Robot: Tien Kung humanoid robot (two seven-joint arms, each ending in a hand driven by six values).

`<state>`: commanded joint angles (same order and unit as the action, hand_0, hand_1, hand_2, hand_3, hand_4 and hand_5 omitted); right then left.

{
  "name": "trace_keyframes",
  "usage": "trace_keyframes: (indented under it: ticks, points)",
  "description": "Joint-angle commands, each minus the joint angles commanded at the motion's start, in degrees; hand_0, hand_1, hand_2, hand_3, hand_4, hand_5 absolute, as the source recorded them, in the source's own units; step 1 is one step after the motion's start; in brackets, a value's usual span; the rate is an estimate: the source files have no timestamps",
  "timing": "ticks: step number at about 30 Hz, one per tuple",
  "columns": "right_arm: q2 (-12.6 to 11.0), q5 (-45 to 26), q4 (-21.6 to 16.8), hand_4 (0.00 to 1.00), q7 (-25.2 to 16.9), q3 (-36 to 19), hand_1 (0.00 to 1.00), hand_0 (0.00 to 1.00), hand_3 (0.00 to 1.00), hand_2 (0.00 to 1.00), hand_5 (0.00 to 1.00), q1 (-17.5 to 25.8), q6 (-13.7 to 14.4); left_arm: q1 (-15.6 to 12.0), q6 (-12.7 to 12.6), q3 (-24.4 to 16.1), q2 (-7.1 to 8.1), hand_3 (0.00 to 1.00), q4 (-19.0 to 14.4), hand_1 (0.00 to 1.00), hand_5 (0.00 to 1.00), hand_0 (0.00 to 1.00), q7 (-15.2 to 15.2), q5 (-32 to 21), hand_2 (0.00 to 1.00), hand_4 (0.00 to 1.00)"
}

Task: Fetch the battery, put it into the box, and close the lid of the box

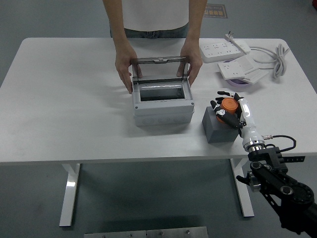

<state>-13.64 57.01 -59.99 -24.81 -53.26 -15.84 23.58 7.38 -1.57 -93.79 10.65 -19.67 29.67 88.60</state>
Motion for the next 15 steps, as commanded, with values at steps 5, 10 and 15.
trace_keyframes:
  ticks: [5,10,15]
  points:
    - [-0.02,-0.71,-0.34,0.569,-0.12,0.46,0.541,0.581,0.587,0.557,0.074,-0.19,0.62,-0.07,0.11,-0.16,-0.09,0.540,-0.01,0.731,0.002,0.533,0.03,0.22,0.616,0.257]
    - [0.01,-1.05,-0.66,0.442,-0.35,0.61,0.501,0.497,0.534,0.536,0.002,-0.37,1.25,-0.25,0.17,-0.22,-0.26,0.541,-0.03,0.732,0.002,0.533,0.05,0.38,0.617,0.258]
    - [0.04,-1.32,-0.82,0.442,-0.62,0.62,0.501,0.497,0.534,0.536,0.002,-0.66,1.80,-0.31,0.16,-0.26,-0.31,0.541,-0.03,0.732,0.002,0.533,0.01,0.53,0.617,0.258]
